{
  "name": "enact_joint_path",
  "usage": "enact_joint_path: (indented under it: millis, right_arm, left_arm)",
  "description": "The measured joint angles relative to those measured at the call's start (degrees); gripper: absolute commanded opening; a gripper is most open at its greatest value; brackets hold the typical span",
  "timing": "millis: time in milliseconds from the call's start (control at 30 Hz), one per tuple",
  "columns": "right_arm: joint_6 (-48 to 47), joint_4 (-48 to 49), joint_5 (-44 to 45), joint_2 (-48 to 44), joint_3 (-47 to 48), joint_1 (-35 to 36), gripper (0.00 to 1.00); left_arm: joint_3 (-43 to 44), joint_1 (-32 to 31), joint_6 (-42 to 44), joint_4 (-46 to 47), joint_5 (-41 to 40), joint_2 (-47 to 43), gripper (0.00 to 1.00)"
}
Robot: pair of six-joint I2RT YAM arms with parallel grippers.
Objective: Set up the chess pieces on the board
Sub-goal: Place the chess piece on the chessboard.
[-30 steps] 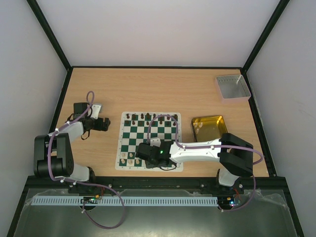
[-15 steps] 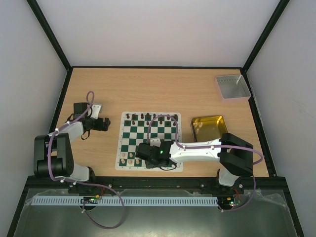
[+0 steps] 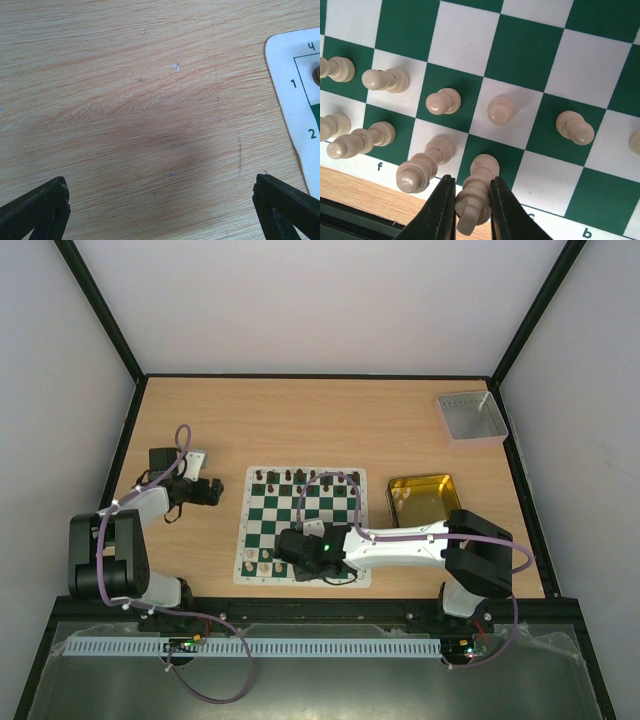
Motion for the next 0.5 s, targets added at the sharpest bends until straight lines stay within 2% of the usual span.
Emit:
enact_joint_path:
  millis: [500]
  right_arm:
    - [-0.59, 0.0, -0.04, 0.04, 0.31, 0.04, 0.19]
  left_arm:
    - [0.0, 0.0, 0.0, 0.0, 0.02, 0.0, 1.0]
